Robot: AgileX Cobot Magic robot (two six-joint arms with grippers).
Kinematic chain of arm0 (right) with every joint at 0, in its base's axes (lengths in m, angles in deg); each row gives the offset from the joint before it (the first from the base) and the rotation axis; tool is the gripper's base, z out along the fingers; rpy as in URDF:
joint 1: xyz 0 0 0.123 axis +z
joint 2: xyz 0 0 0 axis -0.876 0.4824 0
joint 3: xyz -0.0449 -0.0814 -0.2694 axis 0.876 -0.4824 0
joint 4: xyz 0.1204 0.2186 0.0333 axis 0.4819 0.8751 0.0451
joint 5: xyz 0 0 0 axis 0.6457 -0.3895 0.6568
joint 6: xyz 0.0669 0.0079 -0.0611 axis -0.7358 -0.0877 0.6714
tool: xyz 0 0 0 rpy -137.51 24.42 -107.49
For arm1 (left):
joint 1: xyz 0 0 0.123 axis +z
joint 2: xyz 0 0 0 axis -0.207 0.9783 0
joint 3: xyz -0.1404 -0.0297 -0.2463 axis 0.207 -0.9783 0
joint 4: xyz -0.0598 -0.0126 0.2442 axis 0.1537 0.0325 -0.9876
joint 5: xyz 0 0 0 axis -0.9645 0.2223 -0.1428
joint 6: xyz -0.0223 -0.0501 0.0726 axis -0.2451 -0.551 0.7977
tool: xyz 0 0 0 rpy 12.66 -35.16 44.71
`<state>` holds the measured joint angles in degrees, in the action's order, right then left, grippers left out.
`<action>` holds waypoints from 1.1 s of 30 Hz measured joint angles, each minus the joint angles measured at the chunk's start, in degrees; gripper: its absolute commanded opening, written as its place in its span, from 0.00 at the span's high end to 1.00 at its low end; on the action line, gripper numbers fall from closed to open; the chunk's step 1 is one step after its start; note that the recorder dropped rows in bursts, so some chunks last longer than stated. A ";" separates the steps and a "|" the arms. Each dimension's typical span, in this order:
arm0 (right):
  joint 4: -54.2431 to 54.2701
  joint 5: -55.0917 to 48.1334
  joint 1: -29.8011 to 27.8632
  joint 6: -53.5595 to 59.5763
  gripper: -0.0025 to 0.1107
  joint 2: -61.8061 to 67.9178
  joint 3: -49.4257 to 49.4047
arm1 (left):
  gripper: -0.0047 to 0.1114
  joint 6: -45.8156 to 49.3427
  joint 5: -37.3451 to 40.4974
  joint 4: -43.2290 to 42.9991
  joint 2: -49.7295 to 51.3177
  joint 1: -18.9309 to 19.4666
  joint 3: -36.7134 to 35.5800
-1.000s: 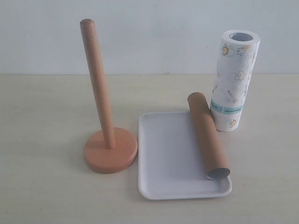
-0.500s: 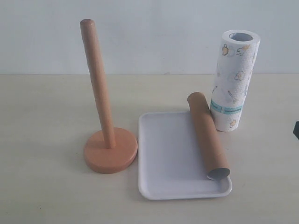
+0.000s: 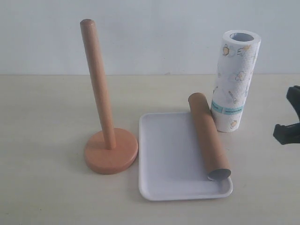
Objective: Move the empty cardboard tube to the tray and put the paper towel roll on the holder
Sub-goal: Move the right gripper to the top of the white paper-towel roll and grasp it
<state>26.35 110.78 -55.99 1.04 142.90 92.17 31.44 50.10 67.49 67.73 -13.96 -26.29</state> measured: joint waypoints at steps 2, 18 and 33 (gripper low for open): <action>-2.85 0.10 0.00 -1.67 0.98 2.55 1.63 | 0.92 0.00 0.00 0.00 0.00 0.00 0.00; -7.54 3.22 0.00 -10.42 0.31 23.24 12.50 | 0.92 0.00 0.00 0.00 0.00 0.00 0.00; -8.21 9.76 0.00 -1.42 0.05 28.07 16.76 | 0.92 0.00 0.00 0.00 0.00 0.00 0.00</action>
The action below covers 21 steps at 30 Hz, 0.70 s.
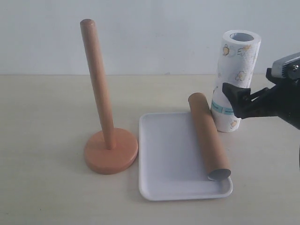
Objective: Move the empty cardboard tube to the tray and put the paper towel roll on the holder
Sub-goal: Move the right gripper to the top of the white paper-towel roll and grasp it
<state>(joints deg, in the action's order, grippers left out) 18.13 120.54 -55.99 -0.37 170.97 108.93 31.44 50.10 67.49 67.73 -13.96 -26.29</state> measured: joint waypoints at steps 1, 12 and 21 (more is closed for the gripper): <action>-0.12 0.48 0.00 0.64 0.05 0.94 0.56 | 0.92 0.00 0.00 0.00 0.00 0.00 0.00; 1.58 4.01 0.00 1.78 0.05 12.55 10.26 | 0.92 0.00 0.00 0.00 0.00 0.00 0.00; 3.65 4.24 0.00 -0.41 0.05 18.93 17.84 | 0.92 0.00 0.00 0.00 0.00 0.00 0.00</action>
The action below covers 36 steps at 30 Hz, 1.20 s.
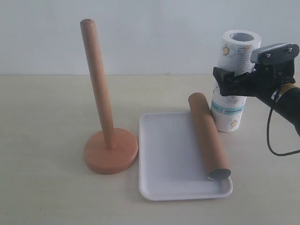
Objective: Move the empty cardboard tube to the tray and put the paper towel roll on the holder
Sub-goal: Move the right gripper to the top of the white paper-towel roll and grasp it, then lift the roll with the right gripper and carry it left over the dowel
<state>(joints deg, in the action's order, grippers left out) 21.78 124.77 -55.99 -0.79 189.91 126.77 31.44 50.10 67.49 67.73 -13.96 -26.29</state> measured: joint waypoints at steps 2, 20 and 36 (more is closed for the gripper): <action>0.14 0.14 0.00 -3.15 0.07 0.35 0.80 | 0.92 0.00 0.00 0.00 0.00 0.00 0.00; 6.28 2.69 0.00 -9.38 0.95 0.44 1.12 | 0.92 0.00 0.00 0.00 0.00 0.00 0.00; 3.96 -3.80 0.00 -3.86 0.95 -4.53 1.12 | 0.92 0.00 0.00 0.00 0.00 0.00 0.00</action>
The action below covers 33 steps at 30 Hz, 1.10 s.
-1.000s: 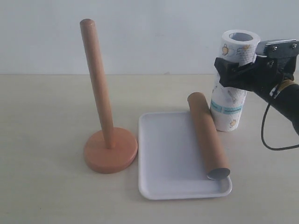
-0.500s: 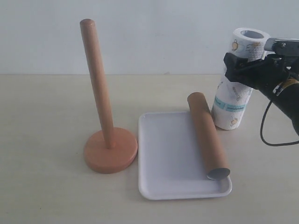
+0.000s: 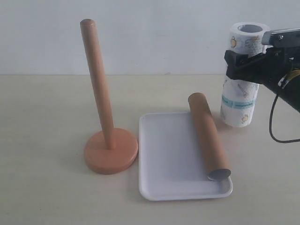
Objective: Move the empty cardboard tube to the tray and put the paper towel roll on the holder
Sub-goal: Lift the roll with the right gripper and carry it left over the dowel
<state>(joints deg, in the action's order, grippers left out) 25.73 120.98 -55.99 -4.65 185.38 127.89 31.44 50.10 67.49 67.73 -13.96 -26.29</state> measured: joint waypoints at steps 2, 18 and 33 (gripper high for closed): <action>-0.41 -2.47 0.00 0.22 0.95 -2.41 0.00 | 0.92 0.00 0.00 0.00 0.00 0.00 0.00; -9.53 -15.44 0.00 -5.35 0.95 -26.60 -1.63 | 0.92 0.00 0.00 0.00 0.00 0.00 0.00; -35.76 -3.04 0.98 -38.15 0.98 -41.76 -4.84 | 0.92 0.00 0.00 0.00 0.00 0.00 0.00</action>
<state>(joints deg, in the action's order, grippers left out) -10.03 117.93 -55.01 -42.80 143.62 123.05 31.44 50.10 67.49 67.73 -13.96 -26.29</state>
